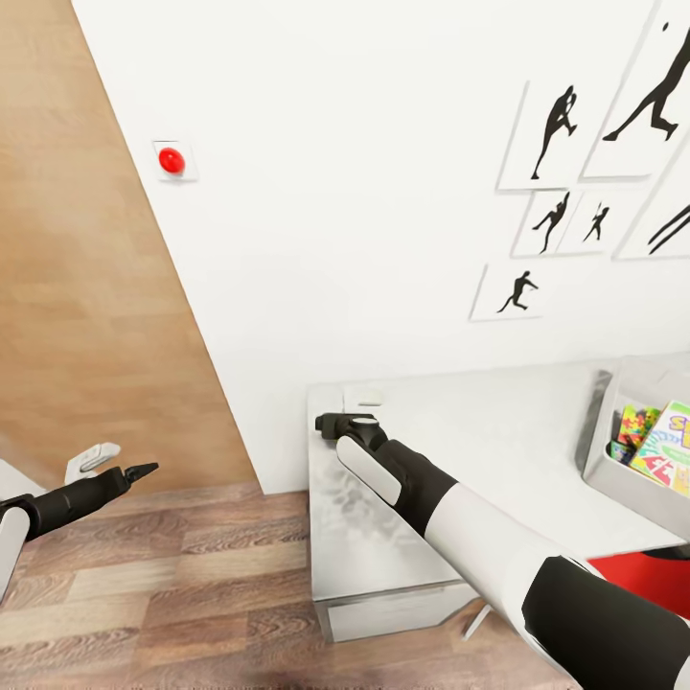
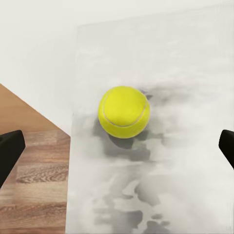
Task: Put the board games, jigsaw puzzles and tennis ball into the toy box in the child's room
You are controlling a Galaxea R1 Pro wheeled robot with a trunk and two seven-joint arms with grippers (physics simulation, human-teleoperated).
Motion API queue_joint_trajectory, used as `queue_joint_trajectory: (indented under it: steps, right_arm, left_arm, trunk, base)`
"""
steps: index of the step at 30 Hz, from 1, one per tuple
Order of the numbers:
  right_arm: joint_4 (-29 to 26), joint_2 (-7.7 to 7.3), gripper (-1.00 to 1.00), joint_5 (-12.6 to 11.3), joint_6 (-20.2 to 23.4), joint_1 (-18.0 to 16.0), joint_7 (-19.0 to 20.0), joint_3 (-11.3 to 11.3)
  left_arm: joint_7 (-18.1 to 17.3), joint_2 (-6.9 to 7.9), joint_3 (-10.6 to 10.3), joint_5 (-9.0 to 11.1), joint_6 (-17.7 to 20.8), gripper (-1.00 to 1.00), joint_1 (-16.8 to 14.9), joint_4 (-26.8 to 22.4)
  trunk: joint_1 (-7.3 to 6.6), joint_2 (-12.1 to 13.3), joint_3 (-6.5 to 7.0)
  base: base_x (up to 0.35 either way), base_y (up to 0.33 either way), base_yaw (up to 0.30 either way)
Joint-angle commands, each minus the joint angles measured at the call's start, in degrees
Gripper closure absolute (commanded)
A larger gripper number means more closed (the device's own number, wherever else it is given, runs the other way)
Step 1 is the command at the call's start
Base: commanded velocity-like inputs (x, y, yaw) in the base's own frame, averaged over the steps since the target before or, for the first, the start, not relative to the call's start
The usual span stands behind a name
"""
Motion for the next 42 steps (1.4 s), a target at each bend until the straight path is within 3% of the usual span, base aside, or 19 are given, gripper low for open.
queue_joint_trajectory:
  steps: [1, 10, 42]
  right_arm:
    - [0.0, 0.00, -1.00, -0.2, -0.1, -0.1, -0.4, 0.2]
    - [0.0, 0.00, -1.00, -0.2, -0.6, -0.1, -0.4, 0.4]
    - [2.1, 0.00, -1.00, -0.1, -2.4, -0.1, -0.3, 0.6]
  left_arm:
    - [-0.2, 0.00, 0.1, 0.0, 0.4, -1.00, -0.1, 0.0]
    - [-0.2, 0.00, 0.1, 0.0, 0.3, -1.00, 0.0, 0.0]
    - [-0.3, 0.00, 0.0, 0.0, 0.3, -1.00, -0.1, 0.0]
  trunk:
    - [0.03, -0.1, -0.21]
    - [0.03, -0.1, -0.75]
    - [0.03, -0.1, -0.79]
  base:
    - [0.000, 0.000, -0.002]
    - [0.052, 0.008, 0.000]
    - [0.084, 0.049, 0.000]
